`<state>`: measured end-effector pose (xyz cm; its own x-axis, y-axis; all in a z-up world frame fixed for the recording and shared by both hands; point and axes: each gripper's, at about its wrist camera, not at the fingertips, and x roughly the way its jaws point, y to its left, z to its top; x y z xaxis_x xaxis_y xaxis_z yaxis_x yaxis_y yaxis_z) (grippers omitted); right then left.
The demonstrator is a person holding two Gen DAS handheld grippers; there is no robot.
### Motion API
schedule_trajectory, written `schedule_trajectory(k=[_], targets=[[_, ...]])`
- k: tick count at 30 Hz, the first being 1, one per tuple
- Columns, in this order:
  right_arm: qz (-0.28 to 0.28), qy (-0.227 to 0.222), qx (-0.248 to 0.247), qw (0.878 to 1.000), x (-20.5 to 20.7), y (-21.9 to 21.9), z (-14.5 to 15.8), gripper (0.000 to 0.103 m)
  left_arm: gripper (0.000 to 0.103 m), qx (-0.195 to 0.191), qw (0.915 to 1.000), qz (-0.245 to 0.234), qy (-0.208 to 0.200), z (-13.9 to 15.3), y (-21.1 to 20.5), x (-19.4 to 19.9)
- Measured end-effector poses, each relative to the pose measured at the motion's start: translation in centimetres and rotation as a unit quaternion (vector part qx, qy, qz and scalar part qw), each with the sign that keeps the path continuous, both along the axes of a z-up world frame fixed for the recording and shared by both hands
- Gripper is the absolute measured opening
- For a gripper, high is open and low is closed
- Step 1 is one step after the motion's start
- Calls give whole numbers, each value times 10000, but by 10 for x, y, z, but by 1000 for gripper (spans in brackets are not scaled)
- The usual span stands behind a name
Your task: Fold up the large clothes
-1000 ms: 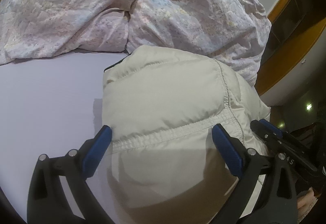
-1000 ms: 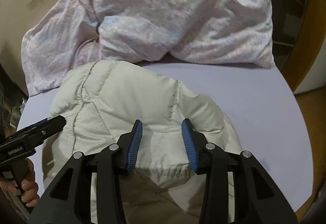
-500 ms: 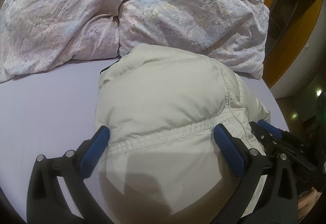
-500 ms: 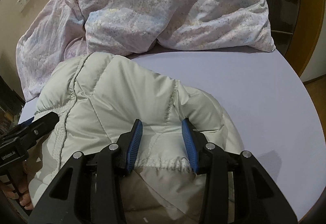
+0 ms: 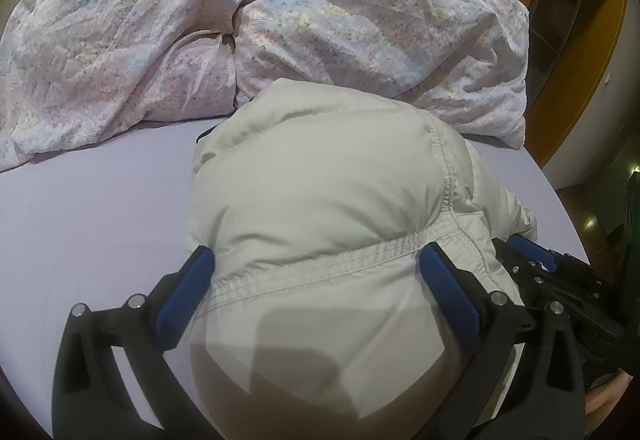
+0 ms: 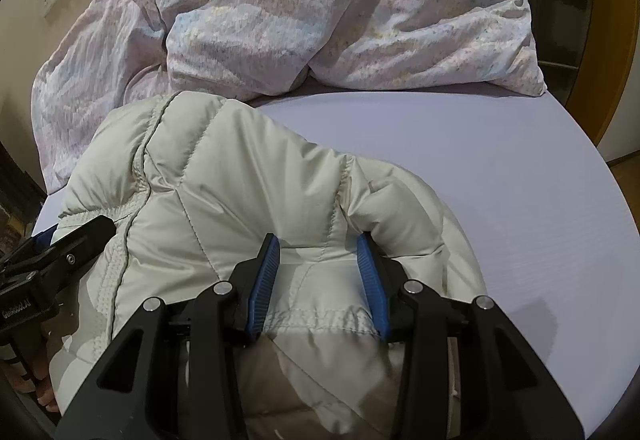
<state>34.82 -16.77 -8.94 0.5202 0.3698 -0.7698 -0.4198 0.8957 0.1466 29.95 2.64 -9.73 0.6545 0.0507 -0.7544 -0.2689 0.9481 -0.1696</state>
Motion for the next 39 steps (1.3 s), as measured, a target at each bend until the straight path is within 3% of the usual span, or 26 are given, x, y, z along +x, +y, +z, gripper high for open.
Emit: schedule_trajectory(k=[39], targets=[[28, -80, 72, 9999, 3, 2, -6, 42, 101, 332, 9993, 78, -144, -9, -4, 0]])
